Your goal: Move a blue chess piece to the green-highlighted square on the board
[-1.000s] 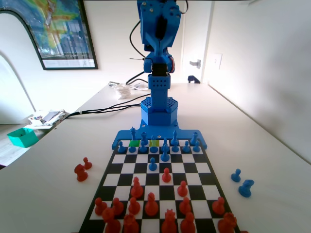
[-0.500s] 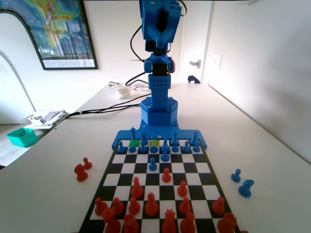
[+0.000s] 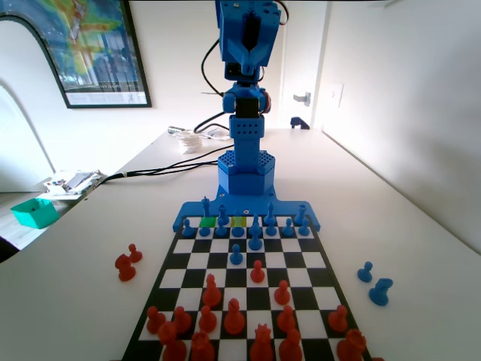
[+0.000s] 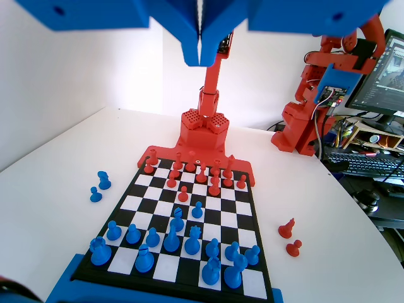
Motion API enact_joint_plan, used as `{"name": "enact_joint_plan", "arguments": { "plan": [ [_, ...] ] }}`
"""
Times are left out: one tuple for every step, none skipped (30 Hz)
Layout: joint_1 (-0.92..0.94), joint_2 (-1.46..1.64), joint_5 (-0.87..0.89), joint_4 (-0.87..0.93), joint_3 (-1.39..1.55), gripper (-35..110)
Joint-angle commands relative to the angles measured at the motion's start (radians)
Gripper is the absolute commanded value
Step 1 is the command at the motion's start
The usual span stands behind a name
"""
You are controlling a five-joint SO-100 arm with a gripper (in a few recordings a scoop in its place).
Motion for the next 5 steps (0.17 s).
{"name": "enact_joint_plan", "arguments": {
  "plan": [
    [0.011,0.003,-0.014,-0.015,0.003,1],
    [0.011,0.003,-0.014,-0.015,0.003,1],
    [0.011,0.003,-0.014,-0.015,0.003,1],
    [0.011,0.003,-0.014,-0.015,0.003,1],
    [0.011,0.003,-0.014,-0.015,0.003,1]
  ]
}}
